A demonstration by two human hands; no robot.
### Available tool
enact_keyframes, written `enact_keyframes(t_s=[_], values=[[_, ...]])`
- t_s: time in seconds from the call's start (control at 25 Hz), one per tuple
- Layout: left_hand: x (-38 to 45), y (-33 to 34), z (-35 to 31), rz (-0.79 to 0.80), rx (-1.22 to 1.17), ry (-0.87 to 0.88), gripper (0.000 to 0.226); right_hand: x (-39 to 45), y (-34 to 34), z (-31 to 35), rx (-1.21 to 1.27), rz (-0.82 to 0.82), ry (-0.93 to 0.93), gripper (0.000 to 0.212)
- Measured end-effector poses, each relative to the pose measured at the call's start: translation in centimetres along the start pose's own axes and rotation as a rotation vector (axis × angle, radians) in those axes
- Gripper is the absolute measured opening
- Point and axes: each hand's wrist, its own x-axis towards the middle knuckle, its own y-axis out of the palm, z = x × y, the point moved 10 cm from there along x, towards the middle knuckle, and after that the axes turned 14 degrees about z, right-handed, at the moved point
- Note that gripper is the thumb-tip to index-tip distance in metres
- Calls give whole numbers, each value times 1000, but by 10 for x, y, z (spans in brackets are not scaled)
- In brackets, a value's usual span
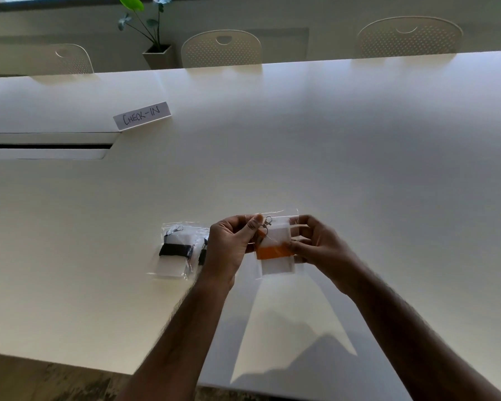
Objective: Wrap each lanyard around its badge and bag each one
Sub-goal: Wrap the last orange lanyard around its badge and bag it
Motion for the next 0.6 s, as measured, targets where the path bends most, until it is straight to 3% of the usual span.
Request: enact_keyframes(t_s=[0.16, 0.44, 0.6], values=[[-1, -26, -9, -87, 168, 18, 33, 18, 14, -12, 6, 16, -1, 33], [-26, -107, -17, -362, 371, 60, 14, 45, 50, -36, 82, 52, 56, 39], [-38, -145, -8, -435, 660, -4, 24, 57, 59, -43, 21, 33, 81, 42]])
